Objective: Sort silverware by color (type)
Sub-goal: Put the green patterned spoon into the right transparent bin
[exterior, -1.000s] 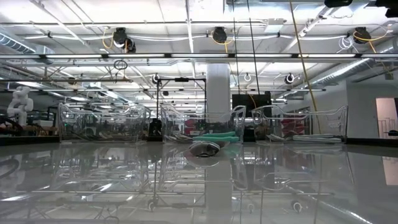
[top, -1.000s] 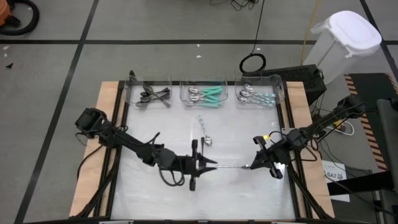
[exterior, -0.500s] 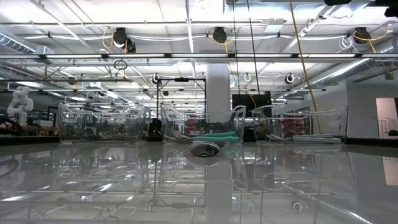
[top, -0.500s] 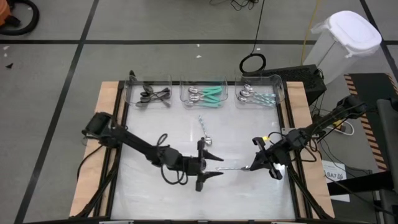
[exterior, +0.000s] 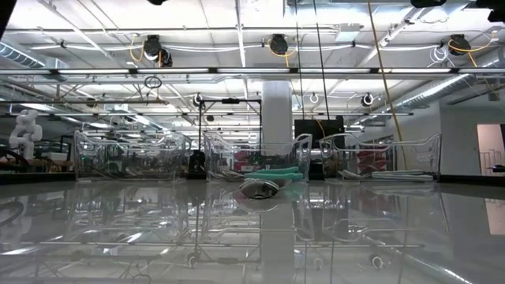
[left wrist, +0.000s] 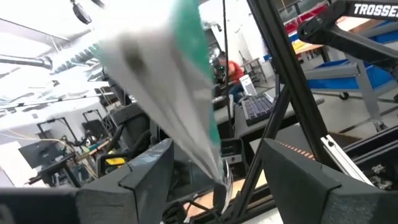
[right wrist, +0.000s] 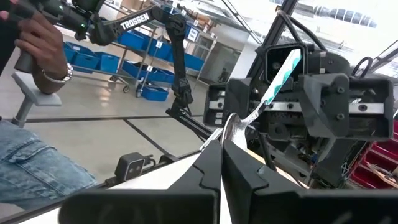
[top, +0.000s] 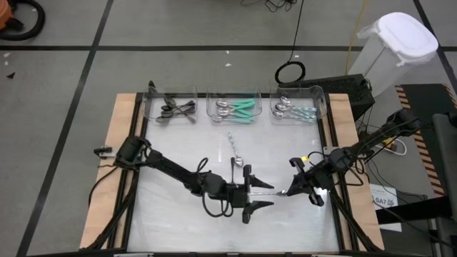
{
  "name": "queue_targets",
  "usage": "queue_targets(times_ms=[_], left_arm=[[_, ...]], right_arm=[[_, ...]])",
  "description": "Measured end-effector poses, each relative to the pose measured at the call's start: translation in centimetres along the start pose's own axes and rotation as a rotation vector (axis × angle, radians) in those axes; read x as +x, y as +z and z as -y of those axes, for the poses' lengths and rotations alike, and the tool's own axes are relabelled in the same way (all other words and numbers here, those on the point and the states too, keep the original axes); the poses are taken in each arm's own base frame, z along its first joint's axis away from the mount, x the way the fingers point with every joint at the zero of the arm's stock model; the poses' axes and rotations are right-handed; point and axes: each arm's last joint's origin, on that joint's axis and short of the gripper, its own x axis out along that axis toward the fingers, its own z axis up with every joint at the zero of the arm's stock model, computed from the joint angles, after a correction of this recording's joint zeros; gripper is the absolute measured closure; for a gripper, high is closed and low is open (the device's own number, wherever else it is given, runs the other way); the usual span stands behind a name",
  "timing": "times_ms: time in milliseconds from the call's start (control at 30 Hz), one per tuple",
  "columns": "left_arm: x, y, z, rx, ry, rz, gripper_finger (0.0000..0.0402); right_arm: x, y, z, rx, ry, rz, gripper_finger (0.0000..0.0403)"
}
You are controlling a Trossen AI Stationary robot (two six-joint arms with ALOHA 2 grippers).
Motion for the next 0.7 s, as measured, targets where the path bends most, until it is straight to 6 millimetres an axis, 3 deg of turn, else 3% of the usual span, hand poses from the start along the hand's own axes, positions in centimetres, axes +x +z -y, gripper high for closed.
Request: queue_targets(times_ms=[133, 700], left_arm=[[-0.03, 0.06, 0.17, -0.003, -0.006, -0.004, 0.0181], [0.02, -0.14, 0.00, -0.020, -0.014, -0.010, 0.0347]], right_arm=[[0.00, 0.04, -0.06, 0.000, 0.024, 0.011, 0.0403], [0.00, 0.05, -0.07, -0.009, 0.027, 0.013, 0.0403]])
